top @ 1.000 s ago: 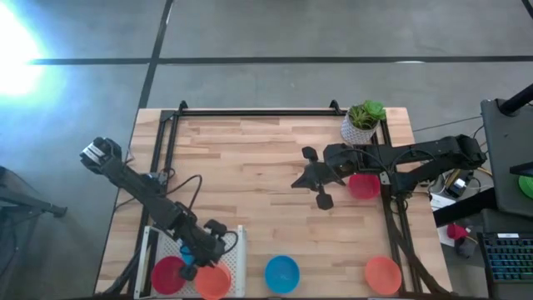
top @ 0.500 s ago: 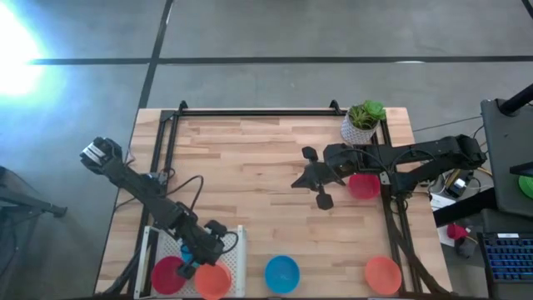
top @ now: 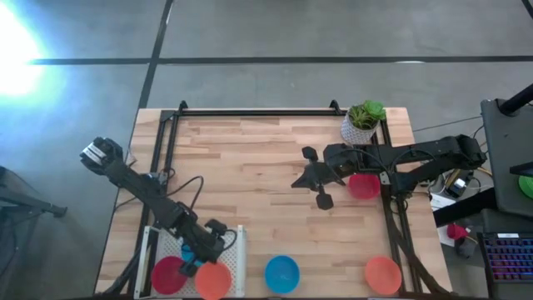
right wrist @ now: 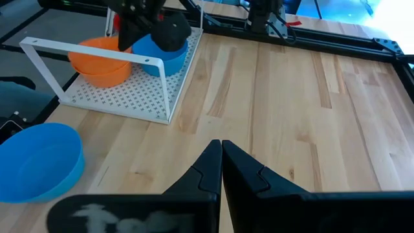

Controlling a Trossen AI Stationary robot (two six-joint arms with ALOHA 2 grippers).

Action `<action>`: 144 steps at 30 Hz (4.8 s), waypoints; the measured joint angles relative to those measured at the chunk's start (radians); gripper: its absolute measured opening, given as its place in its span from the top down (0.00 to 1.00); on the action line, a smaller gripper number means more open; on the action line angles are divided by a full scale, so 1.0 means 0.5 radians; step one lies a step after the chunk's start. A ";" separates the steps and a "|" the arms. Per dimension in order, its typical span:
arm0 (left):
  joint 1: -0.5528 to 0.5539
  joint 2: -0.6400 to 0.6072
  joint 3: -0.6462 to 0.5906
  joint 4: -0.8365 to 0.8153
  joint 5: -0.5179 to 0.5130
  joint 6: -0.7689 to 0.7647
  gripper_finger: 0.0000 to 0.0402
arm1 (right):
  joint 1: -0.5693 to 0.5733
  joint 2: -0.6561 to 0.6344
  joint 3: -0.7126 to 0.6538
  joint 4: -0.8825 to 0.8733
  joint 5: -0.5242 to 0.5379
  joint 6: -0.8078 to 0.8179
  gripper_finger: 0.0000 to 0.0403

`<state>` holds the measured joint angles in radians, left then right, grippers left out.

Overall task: Pick & Place Mini bowls
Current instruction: Stack the top orange bowl on top of the orange bowl on the shelf, then stack the red bowl on top of the red bowl on the shelf

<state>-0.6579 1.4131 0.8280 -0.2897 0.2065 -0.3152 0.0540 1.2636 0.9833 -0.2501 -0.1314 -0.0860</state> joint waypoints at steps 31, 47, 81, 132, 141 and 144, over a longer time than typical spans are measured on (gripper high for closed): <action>0.058 -0.649 0.078 -0.519 -2.223 0.052 1.00 | 0.000 -0.088 0.000 -0.562 0.215 0.676 0.98; 0.147 -0.735 -0.131 -0.518 -2.466 -0.442 1.00 | 0.000 -0.087 0.000 -0.802 0.516 1.017 0.98; 0.147 -0.743 -0.072 -0.438 -2.518 -0.031 1.00 | -0.024 -0.085 -0.125 -1.609 0.731 2.629 0.71; 0.147 -0.744 0.005 -0.438 -2.518 0.265 1.00 | -0.022 0.636 -0.438 -1.473 0.469 2.772 0.94; 0.147 -0.744 0.005 -0.438 -2.518 0.265 1.00 | -0.021 0.602 -0.426 -1.459 0.471 2.731 0.98; 0.148 -0.744 0.004 -0.438 -2.518 0.265 1.00 | -0.021 0.601 -0.345 -1.458 0.472 2.704 0.98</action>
<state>-0.5839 1.0409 0.8299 -0.5087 -1.0527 -0.1825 0.0433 1.5642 0.8108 -0.9790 0.1048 1.2660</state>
